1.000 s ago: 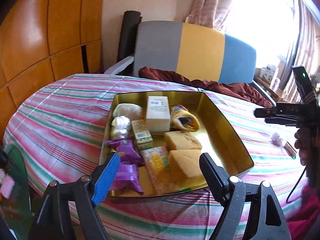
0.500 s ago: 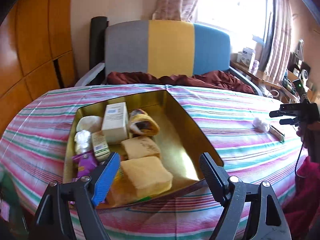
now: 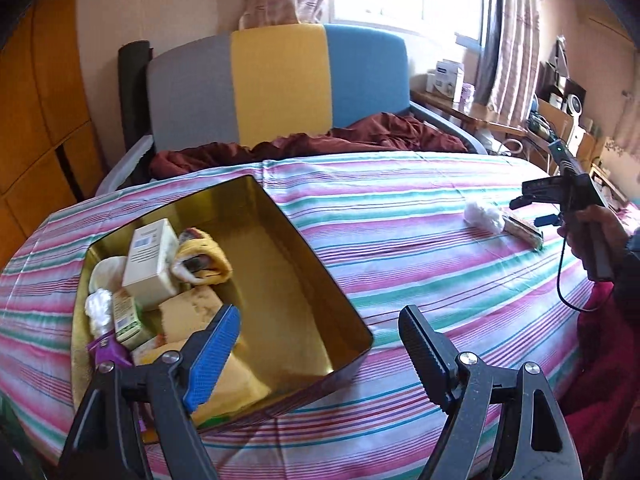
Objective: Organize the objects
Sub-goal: 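Move the right gripper to the clear cracker packet and grasp it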
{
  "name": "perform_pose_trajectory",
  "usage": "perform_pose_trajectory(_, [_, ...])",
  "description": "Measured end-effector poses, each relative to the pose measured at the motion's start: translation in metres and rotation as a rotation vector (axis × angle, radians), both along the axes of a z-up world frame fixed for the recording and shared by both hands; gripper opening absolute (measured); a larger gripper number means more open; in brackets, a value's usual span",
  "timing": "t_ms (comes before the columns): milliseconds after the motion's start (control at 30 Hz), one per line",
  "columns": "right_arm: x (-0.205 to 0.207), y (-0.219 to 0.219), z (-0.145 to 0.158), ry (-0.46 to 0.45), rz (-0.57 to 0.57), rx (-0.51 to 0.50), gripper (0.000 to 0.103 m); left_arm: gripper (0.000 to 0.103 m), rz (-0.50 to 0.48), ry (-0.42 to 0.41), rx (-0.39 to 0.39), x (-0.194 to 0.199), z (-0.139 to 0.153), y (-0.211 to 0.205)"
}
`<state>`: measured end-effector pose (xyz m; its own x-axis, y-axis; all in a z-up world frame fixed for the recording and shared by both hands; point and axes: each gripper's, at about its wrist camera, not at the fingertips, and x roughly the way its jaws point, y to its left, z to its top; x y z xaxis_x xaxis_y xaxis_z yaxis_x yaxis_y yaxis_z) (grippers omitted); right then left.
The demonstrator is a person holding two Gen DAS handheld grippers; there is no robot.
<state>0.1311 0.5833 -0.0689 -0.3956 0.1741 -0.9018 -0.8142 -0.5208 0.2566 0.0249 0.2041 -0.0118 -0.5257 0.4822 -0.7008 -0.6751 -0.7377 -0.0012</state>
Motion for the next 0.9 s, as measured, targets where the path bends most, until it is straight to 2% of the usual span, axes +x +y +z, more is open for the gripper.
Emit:
perform_pose_trajectory(167, [-0.01,0.002,-0.01,-0.032,0.047,-0.011,0.077,0.082,-0.042,-0.029,-0.013,0.001,-0.005,0.021])
perform_pose_trajectory(200, [-0.013,0.001,-0.013,-0.042,0.063,-0.01,0.081,0.082,-0.05,-0.036,-0.013,0.001,-0.006,0.024])
perform_pose_trajectory(267, [-0.016,-0.002,-0.012,-0.049,0.085,-0.007,0.082,0.082,-0.065,-0.043,-0.013,0.002,-0.007,0.031])
perform_pose_trajectory(400, [-0.016,-0.016,-0.011,-0.047,0.137,-0.046,0.082,0.082,-0.094,-0.067,-0.011,0.004,-0.008,0.044])
perform_pose_trajectory(500, [-0.021,-0.029,-0.013,-0.092,0.194,-0.033,0.082,0.082,-0.116,-0.082,-0.013,0.005,-0.008,0.053])
perform_pose_trajectory(567, [-0.027,-0.04,-0.015,-0.152,0.239,0.017,0.078,0.082,-0.131,-0.086,-0.014,0.005,-0.007,0.06])
perform_pose_trajectory(633, [-0.031,-0.046,-0.017,-0.215,0.273,0.077,0.065,0.082,-0.142,-0.094,-0.009,0.004,-0.004,0.068])
perform_pose_trajectory(667, [-0.033,-0.047,-0.017,-0.234,0.282,0.096,0.062,0.082,-0.145,-0.102,-0.005,0.004,-0.003,0.072])
perform_pose_trajectory(700, [-0.032,-0.048,-0.017,-0.238,0.285,0.104,0.054,0.082,-0.147,-0.113,-0.001,0.002,-0.003,0.077])
perform_pose_trajectory(900, [-0.025,-0.043,-0.011,-0.274,0.244,0.154,0.051,0.082,-0.171,-0.181,0.006,-0.006,-0.006,0.113])
